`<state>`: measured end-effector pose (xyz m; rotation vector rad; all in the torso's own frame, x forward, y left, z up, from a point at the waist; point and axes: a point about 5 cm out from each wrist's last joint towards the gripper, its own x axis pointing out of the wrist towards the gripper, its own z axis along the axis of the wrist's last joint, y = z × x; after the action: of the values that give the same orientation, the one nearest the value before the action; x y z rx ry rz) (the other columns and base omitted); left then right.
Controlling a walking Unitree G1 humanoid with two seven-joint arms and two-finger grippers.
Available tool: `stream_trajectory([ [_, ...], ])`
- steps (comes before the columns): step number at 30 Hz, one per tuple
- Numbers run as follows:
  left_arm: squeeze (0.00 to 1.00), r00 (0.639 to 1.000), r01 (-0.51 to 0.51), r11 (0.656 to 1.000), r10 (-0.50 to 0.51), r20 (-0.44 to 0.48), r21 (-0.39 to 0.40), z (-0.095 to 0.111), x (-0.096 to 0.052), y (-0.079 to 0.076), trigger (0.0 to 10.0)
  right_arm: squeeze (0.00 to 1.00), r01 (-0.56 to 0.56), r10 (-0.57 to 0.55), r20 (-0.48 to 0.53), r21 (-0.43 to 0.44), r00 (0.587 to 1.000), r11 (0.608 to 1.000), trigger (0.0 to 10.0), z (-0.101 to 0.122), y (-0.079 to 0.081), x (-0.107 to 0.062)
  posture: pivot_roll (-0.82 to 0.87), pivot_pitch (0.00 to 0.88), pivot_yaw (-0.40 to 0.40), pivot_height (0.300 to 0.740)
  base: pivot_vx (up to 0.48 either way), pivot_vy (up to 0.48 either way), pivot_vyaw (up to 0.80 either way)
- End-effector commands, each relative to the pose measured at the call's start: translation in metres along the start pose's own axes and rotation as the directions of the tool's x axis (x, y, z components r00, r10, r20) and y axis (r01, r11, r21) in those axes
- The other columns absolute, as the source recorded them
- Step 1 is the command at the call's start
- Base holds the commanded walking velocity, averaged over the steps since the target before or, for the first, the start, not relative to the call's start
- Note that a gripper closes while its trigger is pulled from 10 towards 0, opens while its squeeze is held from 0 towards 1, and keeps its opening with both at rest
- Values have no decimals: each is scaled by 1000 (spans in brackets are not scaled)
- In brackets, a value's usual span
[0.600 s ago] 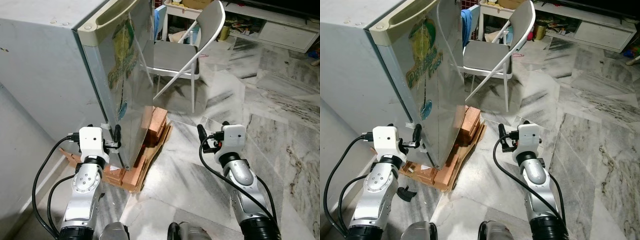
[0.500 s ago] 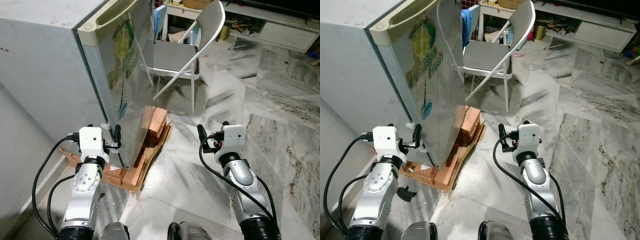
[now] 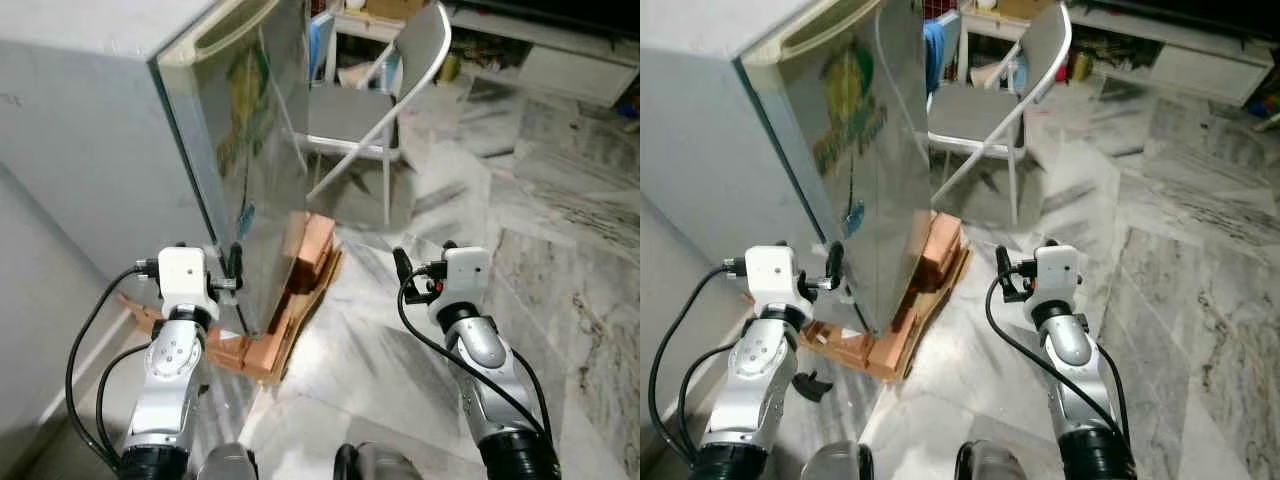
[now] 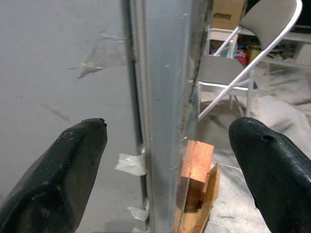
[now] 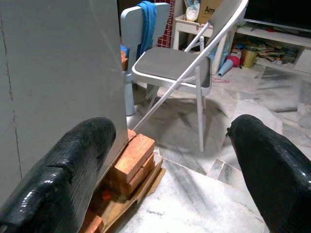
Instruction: Restocking fridge
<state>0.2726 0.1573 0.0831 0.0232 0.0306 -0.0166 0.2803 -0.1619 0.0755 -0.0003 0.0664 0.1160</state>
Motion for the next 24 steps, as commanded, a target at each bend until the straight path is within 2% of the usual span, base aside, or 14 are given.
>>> stream_trajectory([
  [1,0,1000,8,1000,-8,-8,1,-2,2,-3,10000,0,17,-17,-2,14,1000,1000,10000,0,-5,1,52,94,-56,740,0,0,-644],
  [3,0,1000,16,1000,-16,-9,-6,-1,7,-5,10000,0,15,-15,-2,24,1000,1000,10000,1,-5,1,50,95,-60,740,0,0,-722],
  [7,0,1000,-3,1000,3,1,-6,3,16,2,10000,0,10,-10,9,19,1000,1000,10000,3,-4,1,41,98,-59,740,0,0,-745],
  [11,0,1000,-14,1000,14,15,12,6,21,7,10000,0,10,-11,17,20,1000,1000,10000,4,-5,-1,28,103,-54,740,0,0,0],
  [16,0,995,-98,995,97,23,18,10,38,25,10000,0,-1,2,42,-19,999,1000,10000,11,-3,-8,6,116,-53,740,0,0,0],
  [24,0,995,-99,995,99,31,15,11,47,29,10000,0,7,-5,36,-35,999,999,10000,12,-8,-15,-11,135,-56,740,0,0,0],
])
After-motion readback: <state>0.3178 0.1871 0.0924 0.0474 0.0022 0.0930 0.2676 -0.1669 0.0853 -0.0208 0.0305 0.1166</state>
